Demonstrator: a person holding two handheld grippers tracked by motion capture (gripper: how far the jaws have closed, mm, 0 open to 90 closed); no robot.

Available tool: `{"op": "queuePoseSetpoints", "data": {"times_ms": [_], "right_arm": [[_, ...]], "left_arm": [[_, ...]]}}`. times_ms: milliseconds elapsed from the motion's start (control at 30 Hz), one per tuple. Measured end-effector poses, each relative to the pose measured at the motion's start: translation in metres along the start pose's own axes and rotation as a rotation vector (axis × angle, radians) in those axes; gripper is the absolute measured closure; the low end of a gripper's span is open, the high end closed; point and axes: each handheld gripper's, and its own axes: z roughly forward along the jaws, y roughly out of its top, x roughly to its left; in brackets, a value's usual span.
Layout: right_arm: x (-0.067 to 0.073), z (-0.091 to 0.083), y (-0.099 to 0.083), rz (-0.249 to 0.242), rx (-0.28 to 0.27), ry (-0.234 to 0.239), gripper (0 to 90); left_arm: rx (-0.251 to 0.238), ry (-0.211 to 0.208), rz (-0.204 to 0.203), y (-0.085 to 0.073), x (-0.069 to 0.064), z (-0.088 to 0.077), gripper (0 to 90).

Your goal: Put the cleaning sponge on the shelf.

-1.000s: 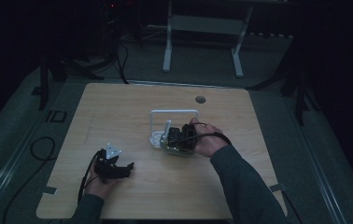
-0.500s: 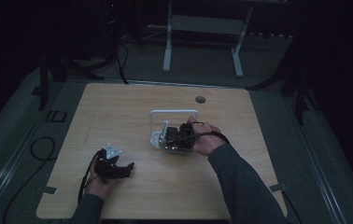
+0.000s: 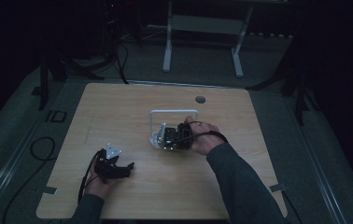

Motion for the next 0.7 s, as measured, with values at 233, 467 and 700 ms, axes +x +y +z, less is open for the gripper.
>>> {"op": "queuePoseSetpoints", "data": {"times_ms": [233, 467, 700], "right_arm": [[0.0006, 0.0021, 0.0026, -0.027, -0.001, -0.022, 72.0], [-0.0025, 0.0028, 0.0056, -0.027, -0.004, -0.023, 72.0], [-0.0023, 0.0072, 0.0072, -0.045, 0.006, -0.022, 72.0]], "left_arm": [[-0.001, 0.000, -0.002, 0.0001, -0.0002, 0.0002, 13.8], [-0.003, 0.000, -0.002, 0.0000, -0.0002, 0.0003, 13.8], [-0.002, 0.000, -0.002, 0.0000, -0.0002, 0.0002, 13.8]]}}
